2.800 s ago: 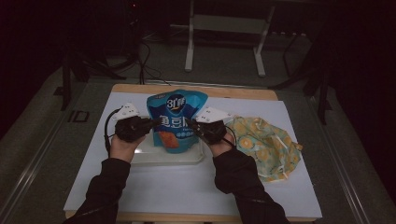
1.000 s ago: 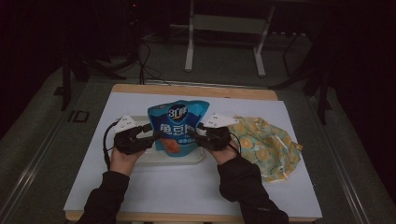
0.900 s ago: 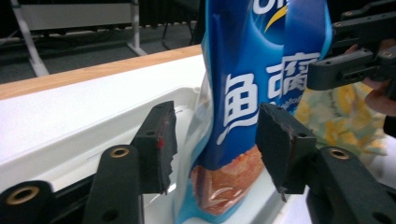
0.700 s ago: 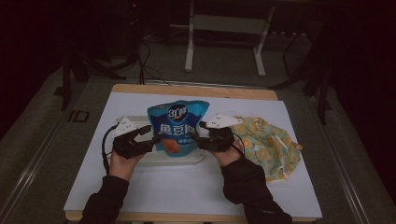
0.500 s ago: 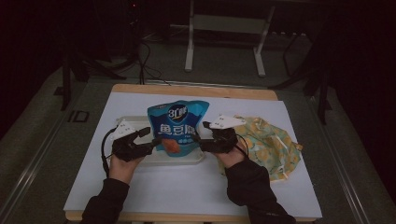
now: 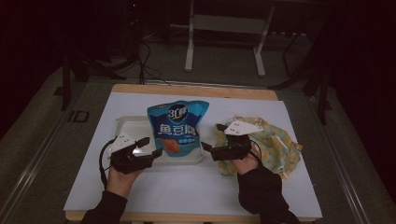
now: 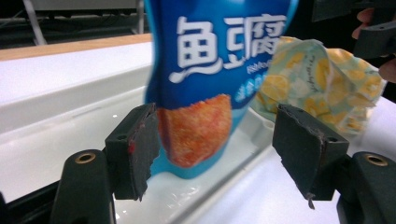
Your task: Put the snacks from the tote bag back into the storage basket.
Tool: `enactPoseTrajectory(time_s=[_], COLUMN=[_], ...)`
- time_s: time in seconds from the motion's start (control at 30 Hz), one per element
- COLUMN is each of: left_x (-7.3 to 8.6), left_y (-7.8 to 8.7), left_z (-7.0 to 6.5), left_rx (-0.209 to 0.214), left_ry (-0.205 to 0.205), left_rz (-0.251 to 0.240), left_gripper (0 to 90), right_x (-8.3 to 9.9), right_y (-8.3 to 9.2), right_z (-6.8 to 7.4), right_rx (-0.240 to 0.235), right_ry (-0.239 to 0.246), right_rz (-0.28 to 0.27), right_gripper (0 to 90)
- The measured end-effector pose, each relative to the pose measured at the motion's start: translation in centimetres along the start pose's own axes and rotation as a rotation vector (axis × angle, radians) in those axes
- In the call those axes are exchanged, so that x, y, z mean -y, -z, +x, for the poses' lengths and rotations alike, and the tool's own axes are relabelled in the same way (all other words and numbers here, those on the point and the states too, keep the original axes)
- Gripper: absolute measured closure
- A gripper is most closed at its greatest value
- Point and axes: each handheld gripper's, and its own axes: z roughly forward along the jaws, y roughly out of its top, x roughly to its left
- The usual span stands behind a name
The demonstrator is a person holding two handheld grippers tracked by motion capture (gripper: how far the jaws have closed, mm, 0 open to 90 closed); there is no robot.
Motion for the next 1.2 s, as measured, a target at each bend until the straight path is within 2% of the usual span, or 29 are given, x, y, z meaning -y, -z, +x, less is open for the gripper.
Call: enactPoseTrajectory(time_s=[0.13, 0.33, 0.43, 0.5, 0.57, 0.6, 0.67, 0.77, 0.97, 1.07, 1.13, 1.2], left_x=[0.2, 0.4, 0.5, 0.6, 0.7, 0.7, 0.7, 0.8, 0.8, 1.0, 1.1, 1.1], left_y=[0.3, 0.6, 0.6, 0.5, 0.3, 0.1, 0.0, -0.4, -0.8, -1.2, -1.4, -1.6], left_z=[-1.0, -2.2, -2.7, -3.1, -3.6, -3.8, -4.0, -4.5, -5.2, -5.7, -5.9, -6.3], left_rx=[0.038, 0.101, 0.156, 0.185, 0.191, 0.207, 0.209, 0.239, 0.303, 0.312, 0.336, 0.338], left_ry=[0.009, 0.043, 0.029, 0.029, 0.01, 0.002, -0.009, -0.023, -0.022, -0.044, -0.047, -0.063], left_rz=[0.004, 0.0, -0.007, -0.017, -0.01, -0.007, -0.003, -0.011, -0.026, -0.018, -0.016, -0.013], left_gripper=[30.9, 24.9, 16.8, 15.0, 14.8, 14.1, 9.1, 9.1, 9.1, 9.1, 9.1, 9.1], right_x=[0.4, 1.1, 1.5, 1.8, 2.1, 2.2, 2.4, 3.0, 4.1, 4.9, 5.6, 6.3], right_y=[1.0, 2.5, 3.4, 3.9, 4.5, 4.8, 5.2, 6.2, 8.2, 9.2, 9.8, 10.3], right_z=[-0.1, -0.2, -0.3, -0.4, -0.5, -0.6, -0.6, -0.6, -0.9, -1.0, -1.1, -1.3], right_rx=[0.009, 0.016, 0.025, 0.029, 0.032, 0.032, 0.031, 0.045, 0.07, 0.086, 0.092, 0.101], right_ry=[-0.015, -0.006, 0.0, 0.01, 0.004, 0.002, 0.002, 0.011, 0.008, 0.018, 0.004, -0.007], right_rz=[-0.011, -0.019, -0.02, -0.018, -0.021, -0.024, -0.026, -0.031, -0.036, -0.043, -0.04, -0.033], right_gripper=[14.0, 14.0, 14.1, 14.2, 14.4, 14.4, 14.4, 14.4, 14.3, 14.3, 14.3, 14.1])
